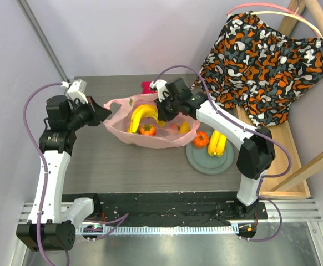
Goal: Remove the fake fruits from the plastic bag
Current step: Take out the fake fruit from the plastic bag, then place the fake fruit on the plate.
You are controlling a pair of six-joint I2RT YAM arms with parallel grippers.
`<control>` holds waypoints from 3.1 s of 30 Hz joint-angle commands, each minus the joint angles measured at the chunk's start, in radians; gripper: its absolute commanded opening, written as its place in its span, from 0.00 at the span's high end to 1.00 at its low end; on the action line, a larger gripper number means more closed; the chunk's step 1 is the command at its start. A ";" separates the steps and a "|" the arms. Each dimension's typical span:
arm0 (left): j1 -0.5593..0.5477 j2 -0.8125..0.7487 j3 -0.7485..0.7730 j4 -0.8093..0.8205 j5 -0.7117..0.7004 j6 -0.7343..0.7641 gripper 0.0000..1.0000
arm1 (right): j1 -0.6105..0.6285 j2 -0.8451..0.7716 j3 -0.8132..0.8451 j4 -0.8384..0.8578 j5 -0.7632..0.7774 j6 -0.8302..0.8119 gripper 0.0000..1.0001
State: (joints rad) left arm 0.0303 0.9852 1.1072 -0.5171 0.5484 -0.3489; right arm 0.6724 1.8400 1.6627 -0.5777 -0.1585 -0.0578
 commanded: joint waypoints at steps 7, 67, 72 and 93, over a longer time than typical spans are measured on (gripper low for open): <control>0.006 0.087 0.115 0.079 -0.038 0.016 1.00 | 0.021 -0.165 0.055 -0.083 -0.349 -0.226 0.99; 0.249 0.006 0.025 -0.046 -0.041 0.044 1.00 | -0.201 -0.341 -0.644 -0.166 -0.274 -2.193 0.99; 0.252 0.007 0.029 -0.049 -0.036 0.044 1.00 | -0.208 -0.320 -0.643 -0.142 -0.234 -2.160 0.99; 0.240 0.007 -0.007 0.003 0.041 -0.019 1.00 | -0.220 -0.551 -0.638 -0.155 -0.196 -2.131 0.30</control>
State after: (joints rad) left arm 0.2749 1.0138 1.1137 -0.5575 0.5484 -0.3523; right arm 0.4561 1.3582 0.9615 -0.7029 -0.3523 -1.9888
